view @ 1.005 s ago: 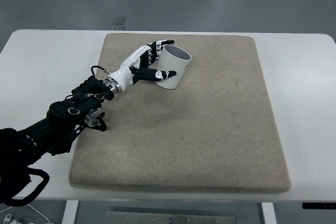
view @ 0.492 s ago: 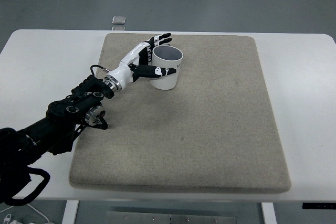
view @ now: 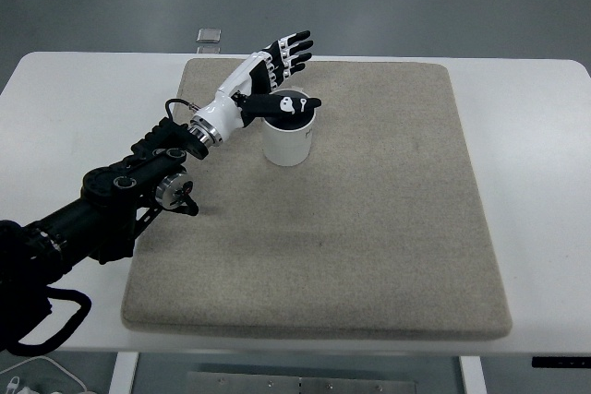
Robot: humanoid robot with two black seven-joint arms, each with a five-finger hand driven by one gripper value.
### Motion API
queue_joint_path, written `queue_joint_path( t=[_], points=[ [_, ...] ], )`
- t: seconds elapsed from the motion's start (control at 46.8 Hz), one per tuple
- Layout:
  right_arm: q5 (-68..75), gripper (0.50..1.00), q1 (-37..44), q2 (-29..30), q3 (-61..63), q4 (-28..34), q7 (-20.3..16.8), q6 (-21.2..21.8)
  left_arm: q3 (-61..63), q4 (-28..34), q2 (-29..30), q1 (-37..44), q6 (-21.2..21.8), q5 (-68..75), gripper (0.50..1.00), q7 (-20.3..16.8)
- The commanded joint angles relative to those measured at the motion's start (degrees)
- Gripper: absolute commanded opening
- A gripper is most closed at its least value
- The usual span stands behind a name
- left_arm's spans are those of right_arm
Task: Flip white cup upright
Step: 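Open the left hand fingers and release the upright cup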
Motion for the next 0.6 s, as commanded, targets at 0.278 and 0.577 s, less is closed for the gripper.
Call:
queue_joint_path(
  t=[0.278, 0.577],
  points=[
    [0.0, 0.930, 0.0, 0.0, 0.0, 0.0, 0.0, 0.3, -4.6, -0.7, 0.0, -2.7, 0.4, -2.6, 0.996, 0.0],
    [0.0, 0.930, 0.0, 0.0, 0.1, 0.1, 0.0, 0.5, -4.3, 3.7, -0.1, -8.5, 1.0, -8.7, 0.992, 0.0]
  ],
)
